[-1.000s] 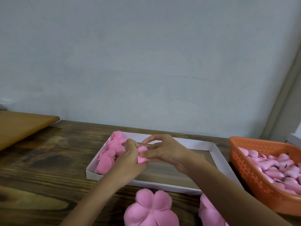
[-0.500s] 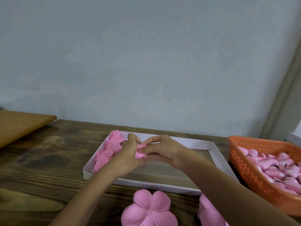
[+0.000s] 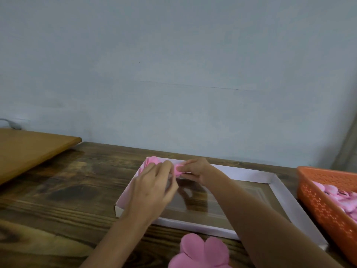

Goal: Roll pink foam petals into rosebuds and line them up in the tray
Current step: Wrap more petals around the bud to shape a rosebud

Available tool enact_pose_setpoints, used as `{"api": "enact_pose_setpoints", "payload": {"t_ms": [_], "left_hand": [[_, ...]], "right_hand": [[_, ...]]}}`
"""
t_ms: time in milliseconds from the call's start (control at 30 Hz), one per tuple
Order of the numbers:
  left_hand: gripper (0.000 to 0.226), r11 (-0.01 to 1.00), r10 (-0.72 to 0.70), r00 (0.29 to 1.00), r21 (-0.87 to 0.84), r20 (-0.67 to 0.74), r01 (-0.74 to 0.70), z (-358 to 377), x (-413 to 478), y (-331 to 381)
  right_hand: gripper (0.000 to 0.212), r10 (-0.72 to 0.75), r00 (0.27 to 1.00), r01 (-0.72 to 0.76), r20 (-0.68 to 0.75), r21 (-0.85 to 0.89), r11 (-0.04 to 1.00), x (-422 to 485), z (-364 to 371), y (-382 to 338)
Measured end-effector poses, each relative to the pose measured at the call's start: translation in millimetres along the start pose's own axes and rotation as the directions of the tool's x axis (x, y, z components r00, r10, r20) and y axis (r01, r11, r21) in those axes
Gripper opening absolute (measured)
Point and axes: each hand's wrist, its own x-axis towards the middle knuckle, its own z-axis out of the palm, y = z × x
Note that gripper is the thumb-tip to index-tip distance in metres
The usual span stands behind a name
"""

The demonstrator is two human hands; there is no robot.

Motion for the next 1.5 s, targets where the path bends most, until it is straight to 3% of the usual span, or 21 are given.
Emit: {"api": "enact_pose_setpoints", "payload": {"t_ms": [267, 400, 500, 633, 767, 900, 1067, 1133, 1267, 1367, 1500], "left_hand": [[0.008, 0.964, 0.264, 0.949, 0.027, -0.172, -0.263, -2.2, 1.9, 13.1], [0.010, 0.945, 0.322, 0.931, -0.004, -0.173, -0.328, -5.4, 1.2, 20.0], [0.010, 0.946, 0.319, 0.937, -0.009, -0.143, -0.324, -6.6, 0.6, 20.6], [0.012, 0.956, 0.287, 0.949, -0.020, -0.129, -0.292, -7.8, 1.9, 17.2], [0.012, 0.960, 0.269, 0.958, -0.051, -0.103, -0.275, -7.4, 0.7, 13.8], [0.012, 0.953, 0.292, 0.953, -0.059, -0.080, -0.297, -7.4, 2.4, 15.9], [0.015, 0.946, 0.319, 0.945, -0.026, -0.068, -0.322, -6.7, 3.1, 19.3], [0.016, 0.944, 0.327, 0.943, -0.026, -0.059, -0.329, -6.2, 2.4, 18.3], [0.018, 0.946, 0.324, 0.945, -0.016, -0.049, -0.325, -7.2, 2.1, 18.4], [0.017, 0.942, 0.332, 0.942, -0.025, -0.052, -0.334, -8.2, 2.8, 19.2], [0.014, 0.945, 0.324, 0.943, -0.024, -0.069, -0.326, -7.8, 2.7, 18.6]], "right_hand": [[0.034, 0.027, 0.994, -0.033, -0.105, -0.051, 0.998, 22.1, 17.2, -3.4], [0.042, 0.037, 0.994, -0.050, -0.104, -0.127, 0.991, 21.2, 25.6, -3.1], [0.039, 0.032, 0.990, -0.055, -0.136, -0.167, 0.984, 21.8, 25.9, -4.8], [0.020, 0.075, 0.993, -0.095, -0.095, -0.225, 0.970, 22.2, 20.1, -15.6], [0.026, 0.213, 0.977, -0.205, -0.014, -0.350, 0.914, 25.4, 4.5, -36.6], [0.027, 0.240, 0.971, -0.211, -0.009, -0.506, 0.836, 33.8, 0.7, -51.0], [0.018, 0.145, 0.989, -0.123, -0.026, -0.684, 0.719, 43.6, 18.4, -52.5], [0.003, 0.073, 0.996, -0.079, -0.040, -0.744, 0.663, 44.1, 28.9, -53.0], [0.028, -0.236, 0.968, 0.039, -0.079, -0.890, 0.454, 44.7, 41.6, -43.4], [0.023, -0.331, 0.940, 0.089, -0.081, -0.879, 0.468, 45.6, 47.2, -32.0], [0.033, -0.355, 0.929, 0.112, -0.108, -0.830, 0.546, 48.7, 46.4, -23.4]]}}
